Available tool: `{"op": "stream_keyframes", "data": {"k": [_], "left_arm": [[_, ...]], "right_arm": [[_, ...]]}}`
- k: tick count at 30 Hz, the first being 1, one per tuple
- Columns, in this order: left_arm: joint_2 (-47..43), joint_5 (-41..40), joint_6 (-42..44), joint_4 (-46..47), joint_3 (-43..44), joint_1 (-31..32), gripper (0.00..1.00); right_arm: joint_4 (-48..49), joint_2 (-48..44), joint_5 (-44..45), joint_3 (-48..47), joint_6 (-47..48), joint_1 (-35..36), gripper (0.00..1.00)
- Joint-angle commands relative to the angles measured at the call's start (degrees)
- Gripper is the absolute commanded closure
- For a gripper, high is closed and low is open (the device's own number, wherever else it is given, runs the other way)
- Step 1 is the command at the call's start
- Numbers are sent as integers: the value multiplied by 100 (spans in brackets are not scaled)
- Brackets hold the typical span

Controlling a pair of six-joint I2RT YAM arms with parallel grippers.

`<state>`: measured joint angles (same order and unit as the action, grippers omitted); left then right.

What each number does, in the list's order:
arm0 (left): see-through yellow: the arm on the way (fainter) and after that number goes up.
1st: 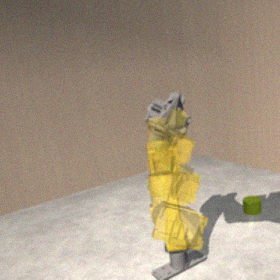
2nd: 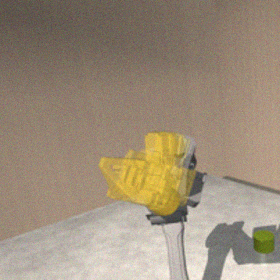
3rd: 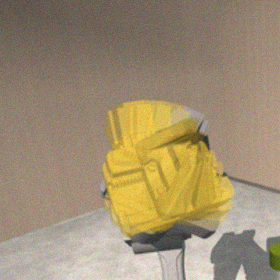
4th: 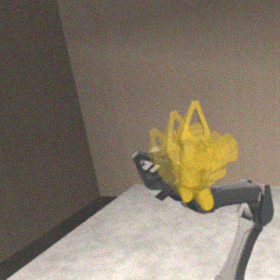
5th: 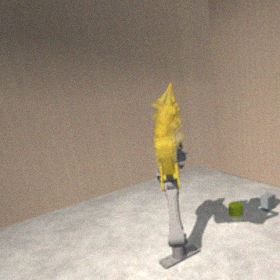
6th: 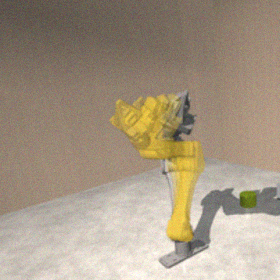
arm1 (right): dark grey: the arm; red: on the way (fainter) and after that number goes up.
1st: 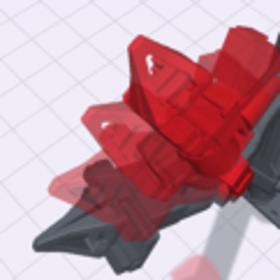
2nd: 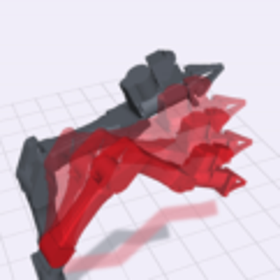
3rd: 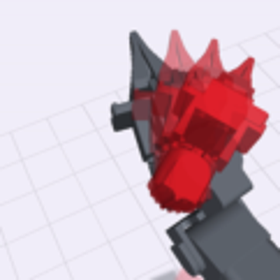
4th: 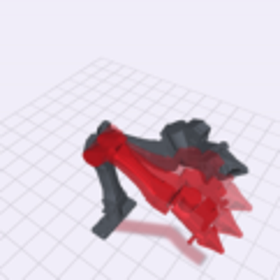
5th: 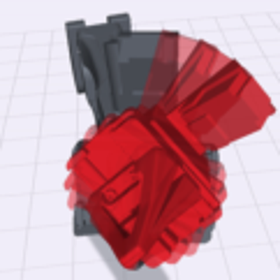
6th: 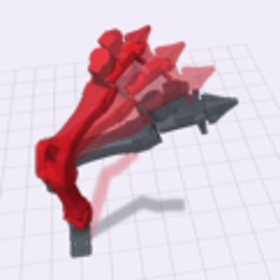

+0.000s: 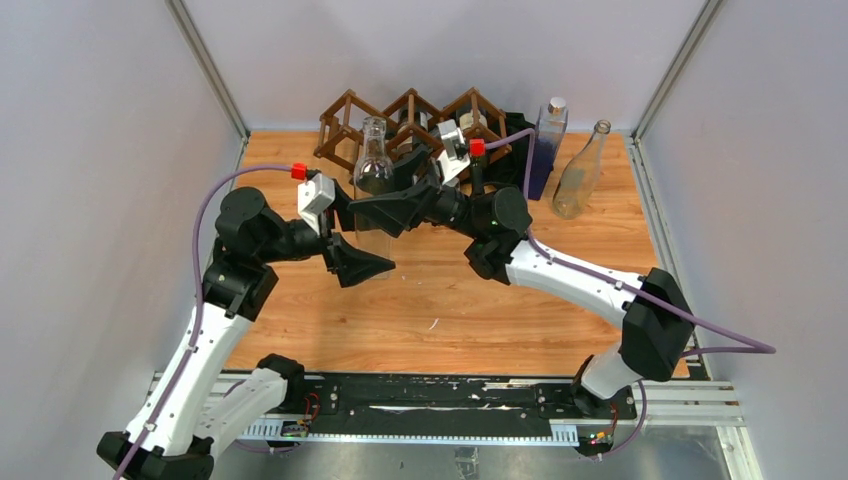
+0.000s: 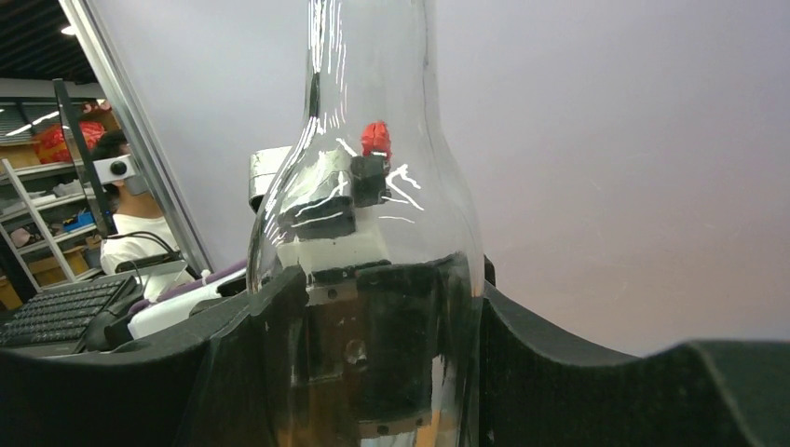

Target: Take the wine bottle off the wine rack

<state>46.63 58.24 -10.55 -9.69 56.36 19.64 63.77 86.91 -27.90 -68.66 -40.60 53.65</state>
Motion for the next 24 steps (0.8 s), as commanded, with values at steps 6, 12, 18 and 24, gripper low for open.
{"op": "stream_keyframes", "data": {"k": [6, 12, 18, 24], "left_arm": [[139, 636, -266, 227, 180, 40, 37], [150, 486, 193, -273, 328, 40, 96], [170, 438, 1699, -1553, 714, 40, 100], [178, 362, 2442, -2250, 865, 40, 100]], "right_arm": [[833, 14, -427, -305, -282, 120, 100], [23, -185, -640, -197, -269, 37, 42], [-1502, -600, -1487, -291, 147, -323, 20], [-3978, -985, -1930, -789, 1835, -383, 15]]}}
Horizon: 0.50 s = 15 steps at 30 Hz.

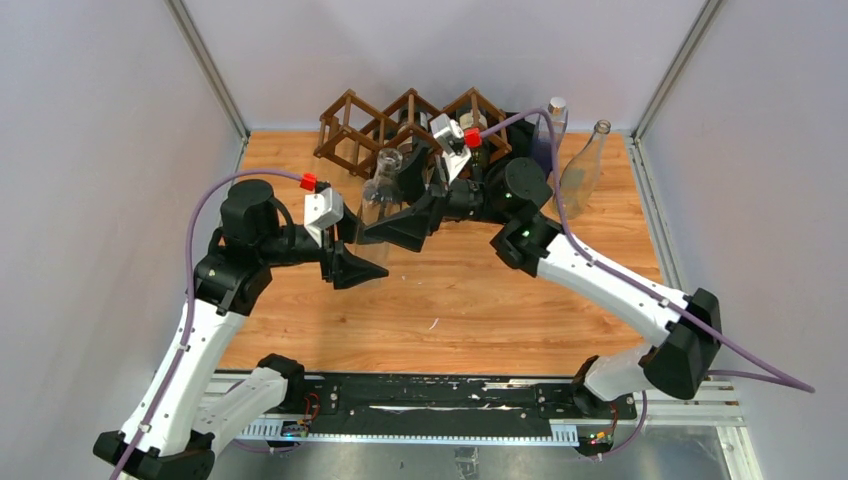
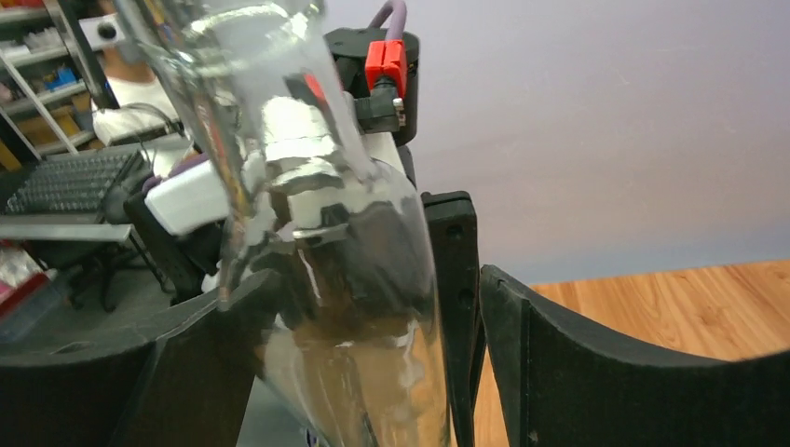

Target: Take the wine bottle off the wine rack

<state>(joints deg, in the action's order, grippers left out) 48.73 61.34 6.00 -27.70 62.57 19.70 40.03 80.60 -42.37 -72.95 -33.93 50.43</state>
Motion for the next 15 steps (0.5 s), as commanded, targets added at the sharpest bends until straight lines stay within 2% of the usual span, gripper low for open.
{"op": "stream_keyframes", "data": {"k": [1, 10, 15], "left_arm": [[-26, 27, 818, -474, 237, 34, 100], [-3, 42, 875, -556, 221, 34, 100], [-4, 37, 1134, -845, 278, 34, 100]], "right_arm": [[-1743, -406, -450, -387, 1303, -65, 15], [-2046, -289, -601, -930, 1883, -68, 14], [-2346, -67, -898, -1289, 2007, -69, 19]]}}
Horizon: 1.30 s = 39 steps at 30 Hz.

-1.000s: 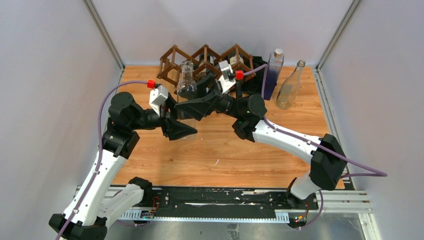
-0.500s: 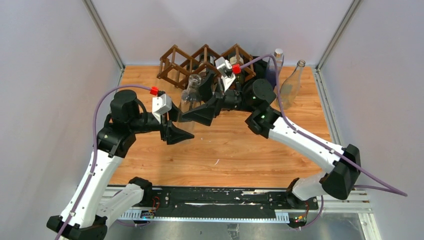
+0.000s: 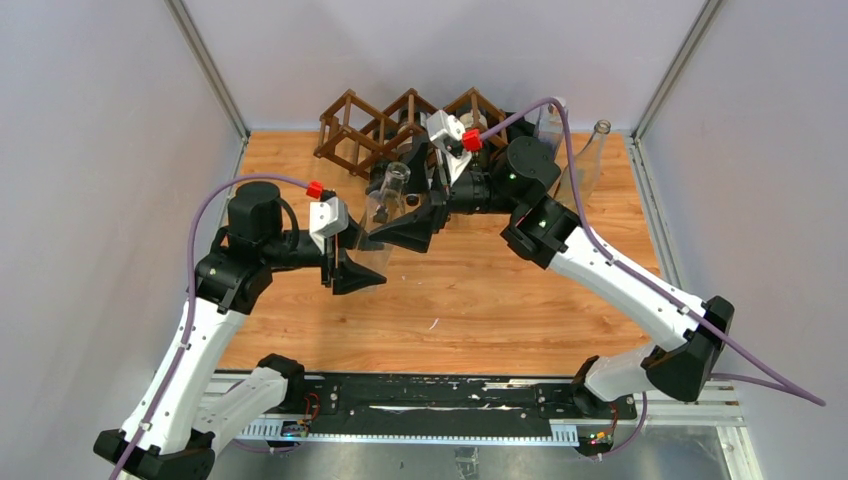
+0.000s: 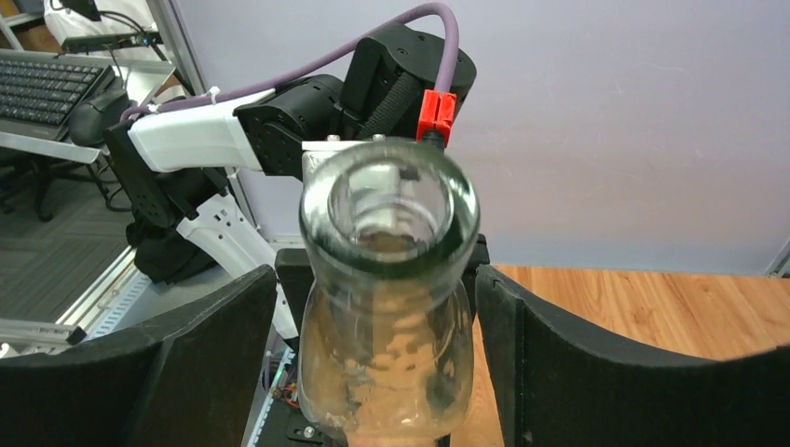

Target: Take the wine bottle off the wine rack

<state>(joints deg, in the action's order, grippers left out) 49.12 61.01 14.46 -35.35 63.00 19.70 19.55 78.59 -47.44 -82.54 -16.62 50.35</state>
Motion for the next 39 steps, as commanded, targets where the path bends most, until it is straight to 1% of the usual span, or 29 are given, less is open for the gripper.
{"op": "stream_keyframes", "data": {"k": [1, 4, 6, 10, 14, 15, 16, 17, 18, 19, 22, 26, 28, 31, 35, 39], "left_arm": [[-49, 68, 324, -118, 233, 34, 100], [-39, 69, 385, -180, 230, 34, 100], [-32, 68, 438, -223, 233, 34, 100], [-13, 49, 473, -235, 233, 34, 100], [16, -32, 494, -240, 268, 34, 99], [28, -107, 471, -246, 283, 34, 88], [49, -228, 441, -251, 301, 34, 61], [61, -383, 360, -248, 315, 34, 45], [82, -521, 295, -244, 334, 34, 19], [101, -673, 232, -245, 356, 34, 2], [224, -1179, 20, -311, 459, 34, 0], [539, -1666, 93, -755, 805, 26, 0], [661, -1954, 84, -947, 947, 25, 0], [811, -2369, 21, -1103, 1099, 25, 0], [933, -2845, -198, -1025, 1173, -28, 0], [999, -3258, -394, -878, 1099, -138, 0]], "right_arm": [[-321, 165, -468, -361, 282, -65, 20], [-444, 240, -710, -456, 328, -60, 24], [-590, 257, -756, -498, 415, -60, 31], [-782, 228, -859, -515, 543, -56, 56], [-1219, 198, -840, -613, 829, -59, 86], [-1293, 174, -800, -616, 890, -72, 93], [-1337, 156, -743, -591, 924, -88, 99], [-1366, 123, -652, -565, 922, -113, 100], [-1399, 96, -547, -536, 919, -151, 100], [-1445, 69, -379, -506, 912, -193, 100], [-1644, -11, 46, -398, 888, -458, 100], [-1789, -210, 581, -13, 762, -991, 100], [-1899, -370, 979, 242, 917, -1236, 100], [-2255, -604, 1984, 591, 1285, -1542, 100], [-2438, -705, 3642, 941, 1546, -1870, 100], [-2290, -622, 4315, 1232, 1467, -2317, 100]]}}
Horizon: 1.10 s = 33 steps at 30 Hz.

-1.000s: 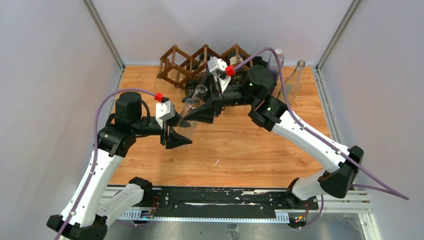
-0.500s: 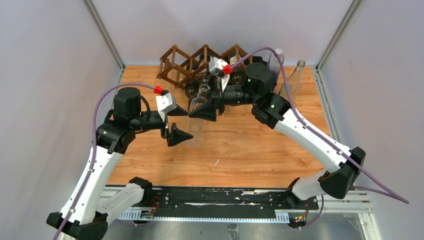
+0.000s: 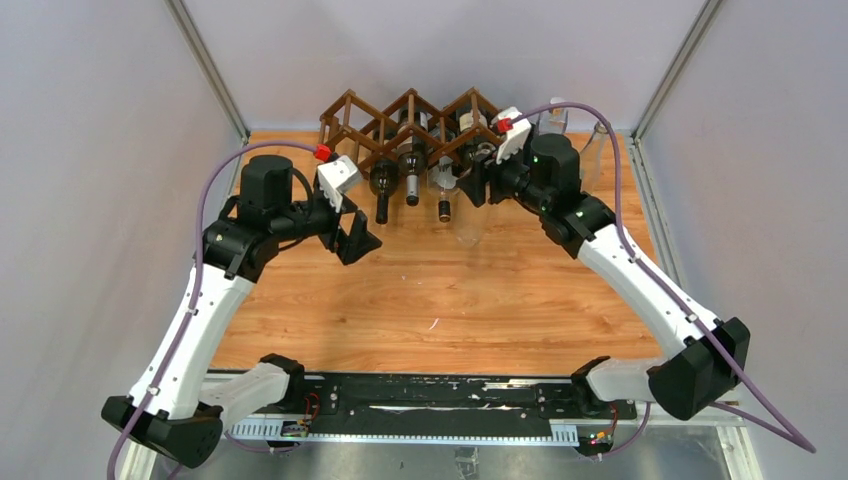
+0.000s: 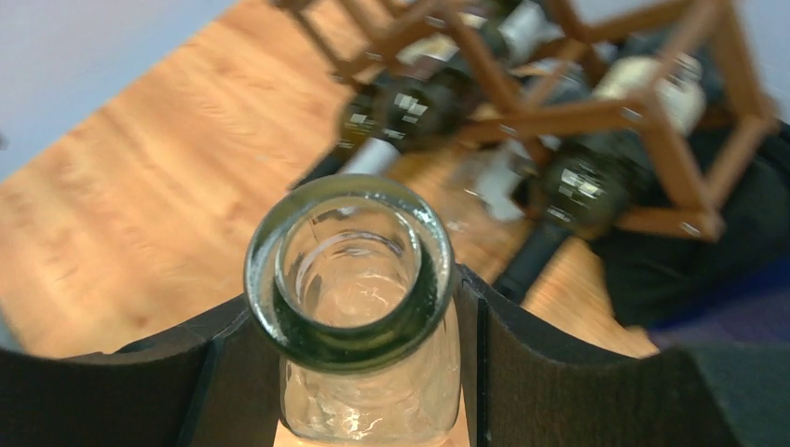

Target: Take the wine bottle off the wine rack

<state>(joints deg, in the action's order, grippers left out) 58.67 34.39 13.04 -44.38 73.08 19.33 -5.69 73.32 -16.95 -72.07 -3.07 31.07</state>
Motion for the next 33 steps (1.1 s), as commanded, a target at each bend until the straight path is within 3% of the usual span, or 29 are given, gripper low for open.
{"op": "stream_keyframes", "data": {"k": [1, 12, 25, 33], "left_arm": [[60, -637, -268, 19, 78, -135, 0], [-19, -1013, -169, -23, -242, -272, 0], [-93, -734, -91, -46, -268, -272, 0], [-71, -769, -29, -54, -276, -277, 0]], "right_arm": [[301, -59, 1379, 241, 102, -476, 100], [1235, 758, 2235, 383, -138, -1244, 100], [2868, 1720, 2457, 606, 140, -1292, 100], [3142, 2031, 2420, 668, 24, -1307, 100]]}}
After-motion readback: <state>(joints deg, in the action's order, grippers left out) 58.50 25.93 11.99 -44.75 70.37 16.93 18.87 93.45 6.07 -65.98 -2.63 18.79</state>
